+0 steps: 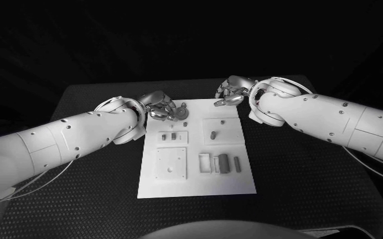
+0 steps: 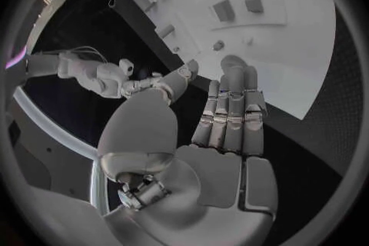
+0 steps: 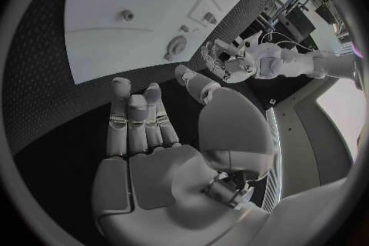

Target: Assemble the parts on the task board

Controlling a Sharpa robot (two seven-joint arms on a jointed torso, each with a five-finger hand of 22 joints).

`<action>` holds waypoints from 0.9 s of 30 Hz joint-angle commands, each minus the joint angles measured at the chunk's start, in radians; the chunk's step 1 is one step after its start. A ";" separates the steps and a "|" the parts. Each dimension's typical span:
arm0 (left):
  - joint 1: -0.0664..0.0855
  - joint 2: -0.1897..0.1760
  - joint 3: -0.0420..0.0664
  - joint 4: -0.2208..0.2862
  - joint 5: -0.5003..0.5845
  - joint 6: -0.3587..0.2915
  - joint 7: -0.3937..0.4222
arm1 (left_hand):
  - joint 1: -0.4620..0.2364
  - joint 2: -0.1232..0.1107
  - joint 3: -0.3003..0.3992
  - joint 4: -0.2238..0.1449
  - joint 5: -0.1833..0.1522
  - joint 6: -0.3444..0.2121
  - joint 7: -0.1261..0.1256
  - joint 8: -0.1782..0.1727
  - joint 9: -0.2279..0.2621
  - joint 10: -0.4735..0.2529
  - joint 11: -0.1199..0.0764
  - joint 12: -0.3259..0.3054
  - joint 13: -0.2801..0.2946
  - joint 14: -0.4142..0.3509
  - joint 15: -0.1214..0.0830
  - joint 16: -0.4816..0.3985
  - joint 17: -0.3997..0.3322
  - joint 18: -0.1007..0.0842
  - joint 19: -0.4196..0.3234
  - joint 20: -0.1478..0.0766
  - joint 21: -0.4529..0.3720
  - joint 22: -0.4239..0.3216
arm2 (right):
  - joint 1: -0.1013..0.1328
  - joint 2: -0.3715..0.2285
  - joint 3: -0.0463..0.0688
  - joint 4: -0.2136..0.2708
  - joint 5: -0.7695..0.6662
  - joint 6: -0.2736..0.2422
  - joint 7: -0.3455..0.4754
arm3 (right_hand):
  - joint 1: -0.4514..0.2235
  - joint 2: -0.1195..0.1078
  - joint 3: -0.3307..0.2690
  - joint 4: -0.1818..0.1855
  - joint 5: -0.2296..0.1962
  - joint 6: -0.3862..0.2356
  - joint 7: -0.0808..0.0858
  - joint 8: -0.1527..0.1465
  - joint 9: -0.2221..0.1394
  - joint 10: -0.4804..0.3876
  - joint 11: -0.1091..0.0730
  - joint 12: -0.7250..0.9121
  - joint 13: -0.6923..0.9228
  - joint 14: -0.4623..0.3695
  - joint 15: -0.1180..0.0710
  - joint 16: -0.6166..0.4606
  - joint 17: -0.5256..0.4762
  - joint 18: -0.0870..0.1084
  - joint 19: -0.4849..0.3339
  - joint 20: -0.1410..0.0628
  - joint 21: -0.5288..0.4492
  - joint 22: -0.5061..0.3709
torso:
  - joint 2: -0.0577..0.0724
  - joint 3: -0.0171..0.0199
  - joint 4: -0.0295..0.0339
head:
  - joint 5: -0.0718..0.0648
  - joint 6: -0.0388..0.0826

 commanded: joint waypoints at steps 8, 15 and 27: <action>0.000 0.068 -0.023 -0.029 -0.317 -0.094 0.038 | 0.041 -0.029 -0.049 -0.003 -0.003 -0.021 0.005 -0.013 -0.031 0.144 -0.059 0.017 0.026 0.143 -0.062 0.229 0.154 0.018 0.190 -0.065 0.123 0.082 | 0.000 0.008 0.000 -0.002 -0.002 0.010 0.005 | 0.003 0.010 0.002 0.005 -0.003 0.000 0.006 0.005 -0.002 -0.005 -0.003 0.007 -0.002 -0.002 0.002 0.002 -0.001 0.012 0.003 -0.007 -0.004 0.016 | 0.001 0.0004 -0.0008 | 0.002 0.009; -0.001 0.084 -0.032 -0.034 -0.335 -0.089 0.013 | 0.066 -0.039 -0.060 0.014 -0.004 -0.032 -0.012 -0.013 -0.056 0.228 -0.092 0.032 0.097 0.127 -0.094 0.494 0.281 0.042 0.258 -0.101 0.244 0.228 | 0.000 0.010 0.000 -0.003 -0.002 0.011 0.006 | 0.003 0.011 0.002 0.005 -0.003 0.000 0.006 0.005 -0.002 -0.005 -0.003 0.007 -0.002 -0.002 0.002 0.002 -0.001 0.012 0.003 -0.007 -0.004 0.016 | 0.002 -0.0004 -0.0015 | -0.001 0.009; -0.002 0.079 -0.034 -0.017 -0.281 -0.091 0.034 | 0.038 -0.082 -0.017 0.048 -0.003 -0.077 -0.036 0.002 -0.078 0.160 -0.077 -0.057 0.179 0.034 -0.067 0.169 0.003 -0.015 0.079 -0.069 0.106 0.222 | 0.000 0.013 0.000 -0.005 -0.002 0.012 0.007 | 0.003 0.011 0.001 0.004 -0.003 0.000 0.006 0.005 -0.002 -0.004 -0.003 0.007 -0.002 -0.002 0.002 0.003 -0.001 0.012 0.003 -0.007 -0.004 0.016 | 0.000 -0.0015 0.0006 | -0.005 0.009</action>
